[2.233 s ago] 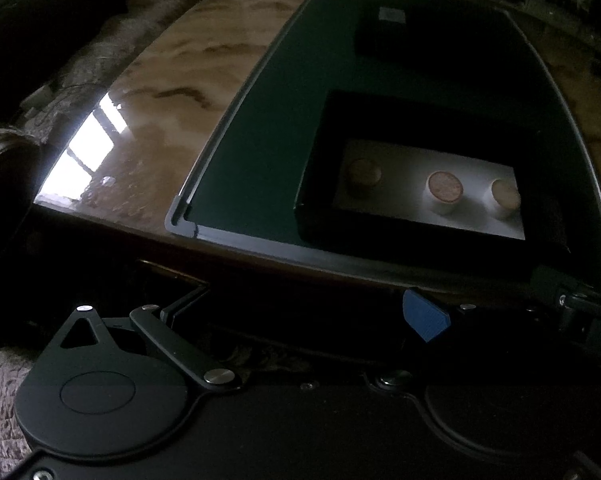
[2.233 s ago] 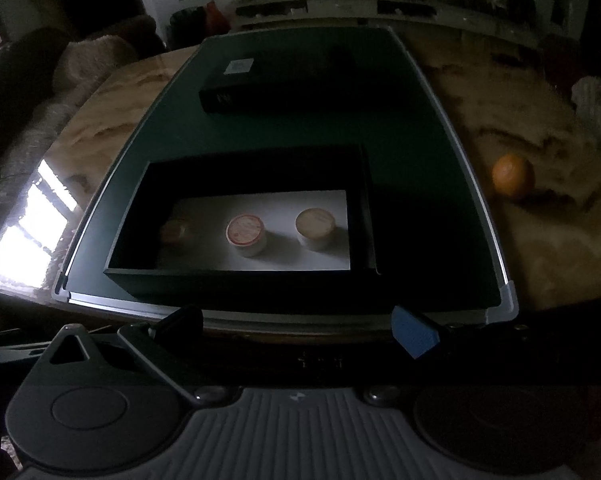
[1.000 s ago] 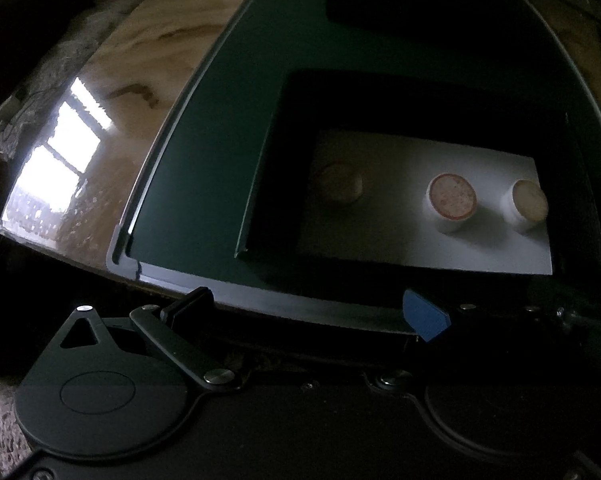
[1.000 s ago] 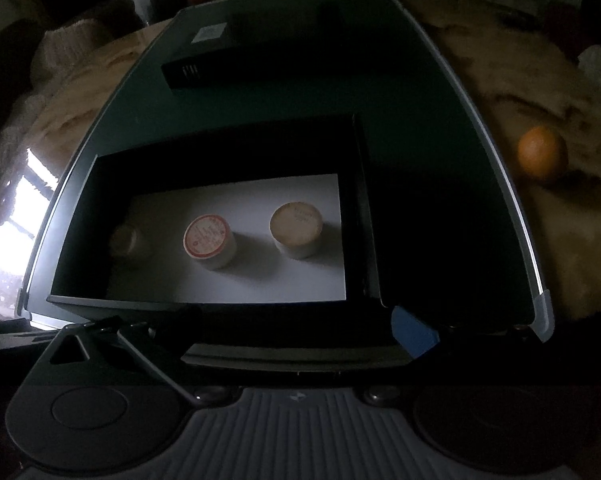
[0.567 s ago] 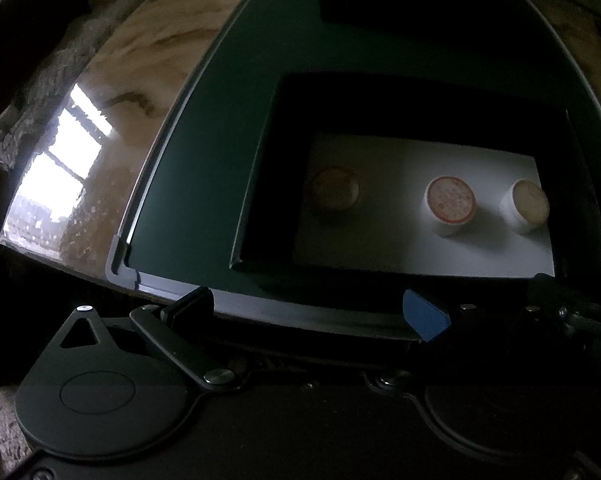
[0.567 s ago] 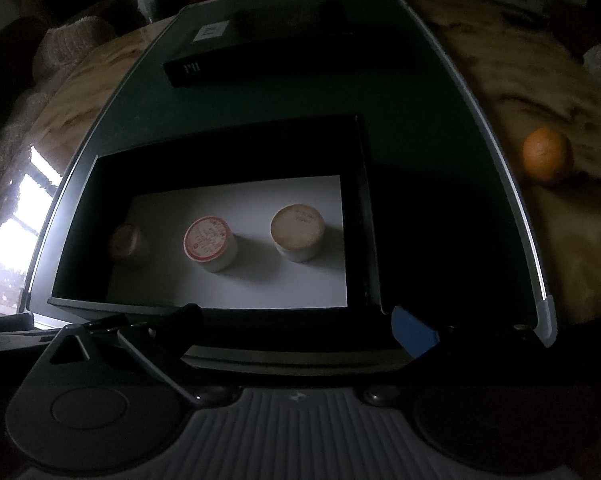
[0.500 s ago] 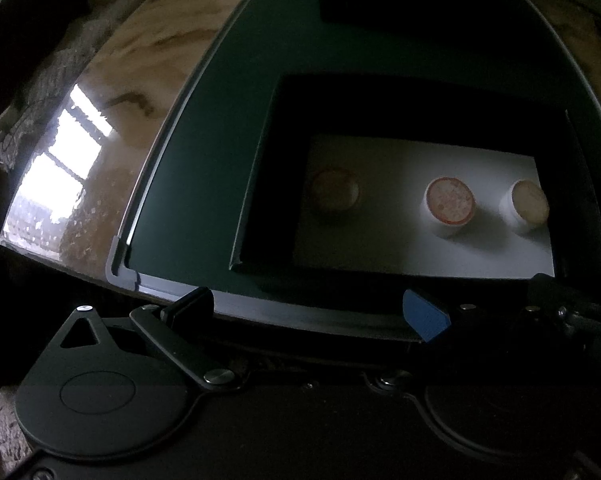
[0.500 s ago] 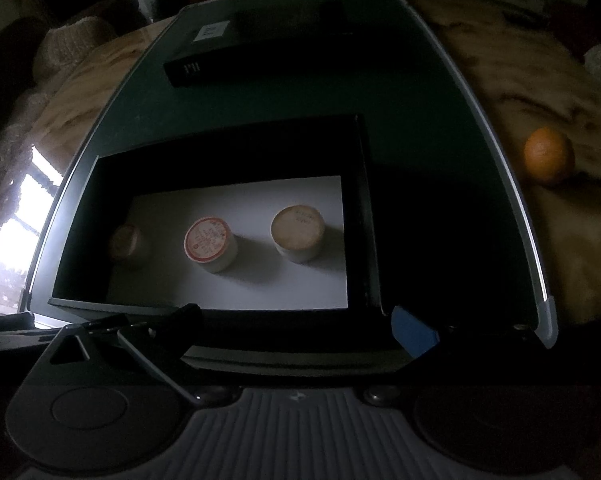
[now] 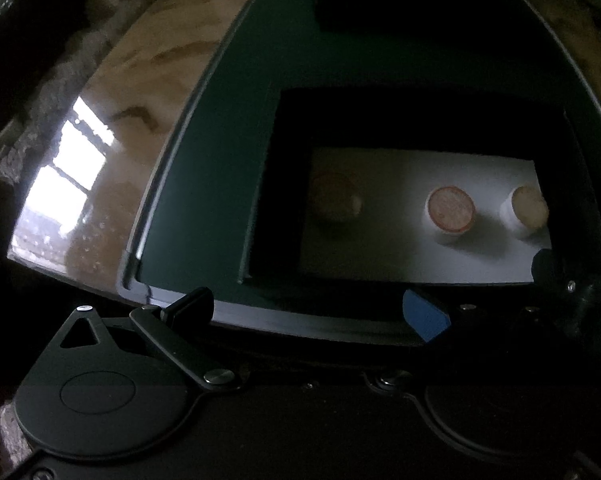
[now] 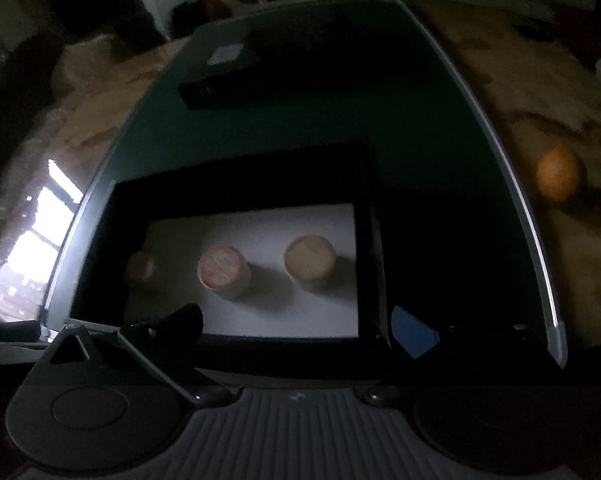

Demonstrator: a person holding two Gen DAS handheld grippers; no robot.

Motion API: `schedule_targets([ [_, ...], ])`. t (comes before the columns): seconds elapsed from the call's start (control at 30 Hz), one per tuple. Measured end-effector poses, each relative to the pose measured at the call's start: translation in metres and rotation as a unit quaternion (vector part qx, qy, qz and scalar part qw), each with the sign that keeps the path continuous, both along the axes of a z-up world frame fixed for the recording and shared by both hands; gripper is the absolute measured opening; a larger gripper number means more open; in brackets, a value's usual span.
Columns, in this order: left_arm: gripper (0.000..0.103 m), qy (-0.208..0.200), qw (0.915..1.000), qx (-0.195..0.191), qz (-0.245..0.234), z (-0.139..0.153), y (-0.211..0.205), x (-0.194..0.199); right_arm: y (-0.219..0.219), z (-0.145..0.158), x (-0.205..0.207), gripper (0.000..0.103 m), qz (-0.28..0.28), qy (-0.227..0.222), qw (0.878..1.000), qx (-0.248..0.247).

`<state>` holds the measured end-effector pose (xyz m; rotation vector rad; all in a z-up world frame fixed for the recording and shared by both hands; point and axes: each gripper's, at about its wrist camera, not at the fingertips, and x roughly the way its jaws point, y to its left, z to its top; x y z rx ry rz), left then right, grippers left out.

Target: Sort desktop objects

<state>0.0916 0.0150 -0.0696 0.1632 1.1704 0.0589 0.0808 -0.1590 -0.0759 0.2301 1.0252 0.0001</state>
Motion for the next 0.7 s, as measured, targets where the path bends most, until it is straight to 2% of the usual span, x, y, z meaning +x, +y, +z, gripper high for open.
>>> schedule_targets([
  [0.2,0.103,-0.010,0.9996,-0.018,0.018,0.011,0.018,0.011,-0.006,0.007,0.006,0.103,-0.010,-0.038,0.999,-0.017],
  [0.33,0.103,-0.027,0.9992,-0.020,0.023,0.019,0.026,0.031,-0.012,0.008,0.028,0.103,0.005,-0.027,0.999,-0.043],
  [0.53,0.103,-0.055,0.9981,-0.017,0.020,0.024,0.025,0.077,-0.030,0.016,0.059,0.103,-0.012,-0.036,0.997,-0.067],
  [0.7,0.103,-0.075,0.9958,-0.049,0.017,0.021,0.025,0.124,-0.037,0.019,0.089,0.103,-0.015,-0.058,0.993,-0.106],
])
